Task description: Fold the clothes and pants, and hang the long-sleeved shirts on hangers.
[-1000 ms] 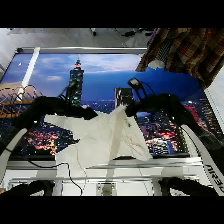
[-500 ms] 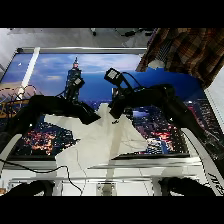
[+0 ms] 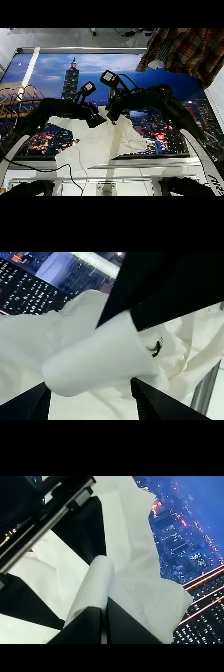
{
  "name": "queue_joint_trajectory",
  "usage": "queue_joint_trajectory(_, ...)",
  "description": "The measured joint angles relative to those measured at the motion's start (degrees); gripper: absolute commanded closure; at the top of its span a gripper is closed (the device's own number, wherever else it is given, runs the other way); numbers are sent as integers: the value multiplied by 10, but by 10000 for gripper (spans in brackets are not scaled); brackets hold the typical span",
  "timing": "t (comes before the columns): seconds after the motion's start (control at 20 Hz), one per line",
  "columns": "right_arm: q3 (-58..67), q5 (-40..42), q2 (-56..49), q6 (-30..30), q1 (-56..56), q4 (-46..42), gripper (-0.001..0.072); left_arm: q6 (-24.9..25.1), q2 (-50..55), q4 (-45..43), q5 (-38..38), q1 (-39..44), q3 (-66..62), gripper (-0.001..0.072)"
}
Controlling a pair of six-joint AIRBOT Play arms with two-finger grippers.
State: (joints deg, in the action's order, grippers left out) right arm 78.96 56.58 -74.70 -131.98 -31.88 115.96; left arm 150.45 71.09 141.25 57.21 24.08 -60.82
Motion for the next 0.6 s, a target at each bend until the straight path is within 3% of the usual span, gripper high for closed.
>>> queue_joint_trajectory(0.15,0,-4,0,27,0,-17,667,-47,-4,5,21,-3,0,112)
queue_joint_trajectory(0.6,0,-71,-21,219,-2,-54,667,-172,-61,-51,23,28,0,112)
